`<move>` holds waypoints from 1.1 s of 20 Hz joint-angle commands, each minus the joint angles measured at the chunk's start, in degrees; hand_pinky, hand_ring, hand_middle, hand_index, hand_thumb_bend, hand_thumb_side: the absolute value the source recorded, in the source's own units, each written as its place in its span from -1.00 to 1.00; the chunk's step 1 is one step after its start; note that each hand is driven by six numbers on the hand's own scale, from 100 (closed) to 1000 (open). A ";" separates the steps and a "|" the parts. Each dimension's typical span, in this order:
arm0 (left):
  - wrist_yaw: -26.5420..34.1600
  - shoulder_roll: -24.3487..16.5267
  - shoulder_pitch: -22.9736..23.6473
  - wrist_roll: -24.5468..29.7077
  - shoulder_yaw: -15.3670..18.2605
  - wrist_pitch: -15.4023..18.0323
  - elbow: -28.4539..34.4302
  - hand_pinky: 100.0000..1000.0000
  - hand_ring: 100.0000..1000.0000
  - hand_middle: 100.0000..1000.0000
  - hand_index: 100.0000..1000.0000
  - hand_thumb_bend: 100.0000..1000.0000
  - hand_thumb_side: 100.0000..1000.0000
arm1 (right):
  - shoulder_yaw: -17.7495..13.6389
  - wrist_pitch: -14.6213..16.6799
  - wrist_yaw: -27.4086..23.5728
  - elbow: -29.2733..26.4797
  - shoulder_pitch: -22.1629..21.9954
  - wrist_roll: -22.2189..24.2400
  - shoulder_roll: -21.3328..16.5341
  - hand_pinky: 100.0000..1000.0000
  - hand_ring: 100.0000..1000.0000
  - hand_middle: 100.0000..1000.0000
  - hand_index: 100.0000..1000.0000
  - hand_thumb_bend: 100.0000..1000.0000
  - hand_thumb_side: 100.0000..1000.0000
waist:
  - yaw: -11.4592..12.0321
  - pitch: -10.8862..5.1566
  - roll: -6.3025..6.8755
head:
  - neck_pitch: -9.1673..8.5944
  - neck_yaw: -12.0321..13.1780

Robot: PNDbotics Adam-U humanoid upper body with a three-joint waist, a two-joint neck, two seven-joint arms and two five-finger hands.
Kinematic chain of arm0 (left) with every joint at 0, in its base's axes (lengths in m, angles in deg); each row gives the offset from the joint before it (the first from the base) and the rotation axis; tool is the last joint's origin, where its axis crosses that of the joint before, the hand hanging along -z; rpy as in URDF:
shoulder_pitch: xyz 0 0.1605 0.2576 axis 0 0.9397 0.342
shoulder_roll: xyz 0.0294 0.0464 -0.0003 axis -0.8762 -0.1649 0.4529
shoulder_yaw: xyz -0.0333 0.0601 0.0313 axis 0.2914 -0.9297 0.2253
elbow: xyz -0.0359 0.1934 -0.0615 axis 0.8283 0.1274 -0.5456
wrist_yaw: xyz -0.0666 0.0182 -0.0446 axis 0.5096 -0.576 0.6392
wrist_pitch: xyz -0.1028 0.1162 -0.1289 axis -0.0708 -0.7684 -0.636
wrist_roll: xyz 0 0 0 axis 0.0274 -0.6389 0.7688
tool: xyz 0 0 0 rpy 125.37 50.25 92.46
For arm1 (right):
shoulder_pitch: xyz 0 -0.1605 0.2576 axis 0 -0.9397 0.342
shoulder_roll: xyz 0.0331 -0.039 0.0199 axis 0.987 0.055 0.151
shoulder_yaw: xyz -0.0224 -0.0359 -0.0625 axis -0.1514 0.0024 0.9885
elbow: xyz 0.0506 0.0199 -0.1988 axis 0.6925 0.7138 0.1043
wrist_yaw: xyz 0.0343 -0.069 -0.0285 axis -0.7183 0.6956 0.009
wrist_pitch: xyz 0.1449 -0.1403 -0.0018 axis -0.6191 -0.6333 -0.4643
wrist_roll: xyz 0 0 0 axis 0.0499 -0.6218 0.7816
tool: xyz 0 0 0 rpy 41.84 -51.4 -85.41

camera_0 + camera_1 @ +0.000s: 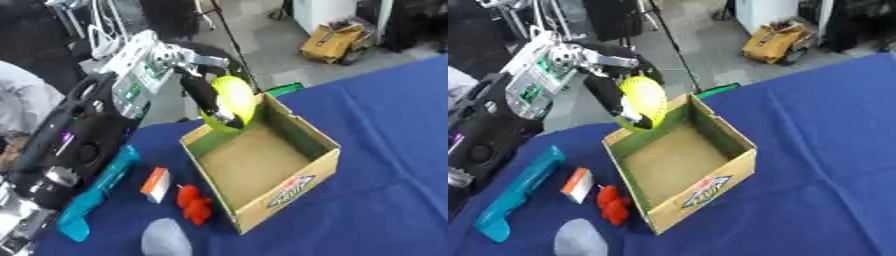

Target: Pick up objects on the table and place them in the box.

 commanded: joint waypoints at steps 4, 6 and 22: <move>-3.56 1.41 -1.71 -0.92 1.30 1.60 -3.26 -0.84 -0.12 0.02 0.81 -0.68 -0.59 | 0.06 0.45 -0.77 -0.98 1.38 -0.03 -1.26 0.75 0.56 -0.06 -0.02 -1.00 -0.15 | -0.75 -0.51 -0.67 | -1.21 0.72; -4.70 2.20 -1.69 -1.35 1.46 2.19 -4.57 -0.84 -0.13 0.01 0.80 -0.68 -0.59 | 0.10 0.51 -0.91 -0.98 1.62 -0.03 -1.11 0.75 0.56 -0.06 -0.02 -1.00 -0.15 | -0.97 -0.40 -0.67 | -1.37 0.78; -9.27 6.33 -0.95 -4.48 2.24 7.32 -11.38 -0.10 0.31 0.38 0.96 -0.56 -0.07 | 0.38 1.01 -1.83 -0.98 3.04 -0.03 -0.77 0.75 0.55 -0.07 -0.02 -1.00 -0.16 | -1.80 0.12 -0.67 | -1.94 0.82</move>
